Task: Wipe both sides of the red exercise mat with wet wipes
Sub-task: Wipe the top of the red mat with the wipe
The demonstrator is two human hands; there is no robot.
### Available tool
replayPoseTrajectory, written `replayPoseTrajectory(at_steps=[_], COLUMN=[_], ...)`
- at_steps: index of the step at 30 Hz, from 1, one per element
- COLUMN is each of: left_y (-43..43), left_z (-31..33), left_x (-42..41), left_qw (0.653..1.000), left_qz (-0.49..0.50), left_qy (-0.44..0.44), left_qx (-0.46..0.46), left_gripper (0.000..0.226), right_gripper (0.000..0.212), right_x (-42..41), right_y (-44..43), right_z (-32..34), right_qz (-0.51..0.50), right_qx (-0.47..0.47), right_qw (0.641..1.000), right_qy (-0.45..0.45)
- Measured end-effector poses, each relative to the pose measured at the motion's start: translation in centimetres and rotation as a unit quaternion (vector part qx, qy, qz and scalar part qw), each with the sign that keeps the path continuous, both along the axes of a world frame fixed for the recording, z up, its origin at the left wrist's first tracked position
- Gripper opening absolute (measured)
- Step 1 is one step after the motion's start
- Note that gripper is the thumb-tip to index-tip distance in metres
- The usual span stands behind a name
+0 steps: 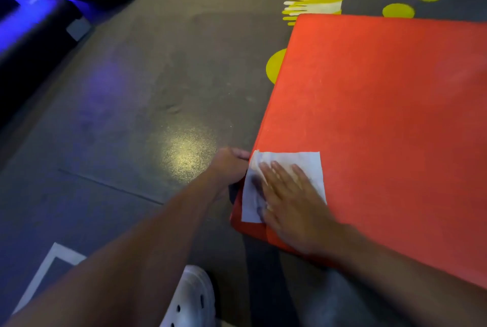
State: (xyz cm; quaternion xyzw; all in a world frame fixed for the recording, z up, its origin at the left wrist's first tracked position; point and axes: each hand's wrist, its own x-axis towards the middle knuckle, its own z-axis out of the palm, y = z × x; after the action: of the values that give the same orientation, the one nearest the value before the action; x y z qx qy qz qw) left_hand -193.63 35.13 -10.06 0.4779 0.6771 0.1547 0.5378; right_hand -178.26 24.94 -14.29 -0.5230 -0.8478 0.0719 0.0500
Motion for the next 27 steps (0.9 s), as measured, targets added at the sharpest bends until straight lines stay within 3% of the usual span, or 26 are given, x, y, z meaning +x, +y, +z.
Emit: replayPoseTrajectory(at_steps=[2, 4, 6, 11, 12, 16, 21, 23, 25, 27], left_y=[0.0, 0.3, 0.6, 1.1, 1.1, 1.3, 2.0, 2.2, 2.4, 2.9], left_z=[0.0, -0.1, 0.1, 0.5, 0.5, 0.5, 0.6, 0.4, 0.5, 0.4], left_x=[-0.2, 0.1, 0.4, 0.6, 0.7, 0.6, 0.7, 0.7, 0.9, 1.0], left_qw=[1.000, 0.999, 0.998, 0.996, 0.995, 0.995, 0.994, 0.995, 0.995, 0.996], left_qz=[0.005, 0.010, 0.043, 0.068, 0.068, 0.075, 0.077, 0.064, 0.042, 0.026], left_qy=[-0.010, 0.002, 0.014, 0.011, 0.006, 0.003, 0.023, 0.037, 0.046, 0.056], left_qx=[-0.019, -0.033, -0.042, -0.064, -0.068, -0.065, -0.068, -0.074, -0.080, -0.061], left_gripper=[0.021, 0.021, 0.019, 0.036, 0.038, 0.051, 0.063, 0.065, 0.061, 0.062], right_gripper=[0.059, 0.059, 0.062, 0.049, 0.045, 0.054, 0.045, 0.046, 0.049, 0.050], right_x=[2.7, 3.7, 1.1, -0.1, 0.7, 1.4, 1.8, 2.9, 2.9, 1.7], right_y=[1.3, 2.1, 0.6, -1.2, 0.2, 4.2, 2.7, 6.1, 8.2, 7.1], right_z=[0.1, 0.5, 0.6, 1.2, 1.0, 0.4, 0.8, 0.5, 0.4, 0.2], right_qz=[0.010, -0.090, -0.114, 0.160, 0.156, -0.042, 0.184, 0.133, 0.016, 0.013], right_qx=[0.016, 0.015, 0.012, 0.014, 0.016, 0.007, 0.009, 0.033, 0.029, 0.018], right_qw=[1.000, 0.995, 0.993, 0.987, 0.988, 0.999, 0.983, 0.990, 0.999, 1.000], right_qy=[-0.022, -0.045, -0.018, 0.001, 0.003, -0.002, -0.017, -0.028, -0.029, -0.020])
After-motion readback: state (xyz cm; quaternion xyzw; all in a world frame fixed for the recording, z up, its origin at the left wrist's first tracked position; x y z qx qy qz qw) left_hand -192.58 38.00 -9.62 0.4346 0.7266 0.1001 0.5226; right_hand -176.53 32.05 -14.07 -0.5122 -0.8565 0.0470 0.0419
